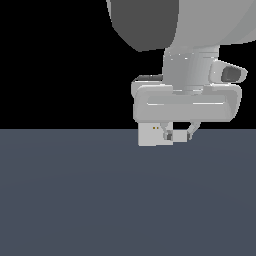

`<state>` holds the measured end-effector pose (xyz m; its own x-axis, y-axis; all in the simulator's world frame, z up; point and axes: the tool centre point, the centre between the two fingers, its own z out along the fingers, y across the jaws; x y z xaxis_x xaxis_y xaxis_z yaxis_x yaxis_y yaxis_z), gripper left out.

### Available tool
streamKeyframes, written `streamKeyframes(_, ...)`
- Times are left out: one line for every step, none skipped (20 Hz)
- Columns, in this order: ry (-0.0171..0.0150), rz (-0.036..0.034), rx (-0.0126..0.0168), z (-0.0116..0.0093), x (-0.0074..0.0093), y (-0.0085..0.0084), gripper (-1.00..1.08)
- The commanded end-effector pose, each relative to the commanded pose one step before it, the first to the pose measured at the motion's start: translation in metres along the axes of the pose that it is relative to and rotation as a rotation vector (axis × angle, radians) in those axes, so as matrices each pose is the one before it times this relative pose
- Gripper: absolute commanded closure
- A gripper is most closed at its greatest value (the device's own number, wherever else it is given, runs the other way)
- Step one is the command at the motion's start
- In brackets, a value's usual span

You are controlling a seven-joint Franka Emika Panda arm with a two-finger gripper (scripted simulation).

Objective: Plug the charger into the wall socket.

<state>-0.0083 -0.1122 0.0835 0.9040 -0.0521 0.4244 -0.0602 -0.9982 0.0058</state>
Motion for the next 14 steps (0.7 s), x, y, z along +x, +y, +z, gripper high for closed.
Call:
streamKeyframes(-0.00048,-0.04237,0.01984,-0.00441,0.0038,-0.00727,1.08)
streamKeyframes(-0.00037,-0.01316,0.00658,-0.00133,0.00117,-0.00235,1.08)
streamKeyframes(-0.00042,-0.01205,0.0061,-0.0012,0.00105,-0.00218,1.08)
streamKeyframes(-0.00045,-0.01102,0.00564,-0.00108,0.00094,-0.00201,1.08)
streamKeyframes(-0.00044,-0.01006,0.00519,-0.00098,0.00084,-0.00184,1.08)
streamKeyframes(-0.00042,-0.00913,0.00473,-0.00088,0.00076,-0.00169,1.08)
streamKeyframes(-0.00041,-0.00818,0.00427,-0.00078,0.00067,-0.00152,1.08)
streamKeyframes(-0.00039,-0.00722,0.0038,-0.00068,0.00058,-0.00134,1.08)
streamKeyframes(-0.00038,-0.0063,0.00335,-0.00058,0.00049,-0.00119,1.08)
streamKeyframes(-0.00038,-0.00535,0.0029,-0.00048,0.0004,-0.00103,1.08)
streamKeyframes(-0.00039,-0.00438,0.00243,-0.00038,0.0003,-0.00085,1.08)
streamKeyframes(-0.0004,-0.00347,0.002,-0.00027,0.00021,-0.00071,1.08)
streamKeyframes(-0.0004,-0.00254,0.00156,-0.00017,0.00011,-0.00055,1.08)
streamKeyframes(-0.00038,-0.00159,0.00107,-0.00009,0.00002,-0.00035,1.08)
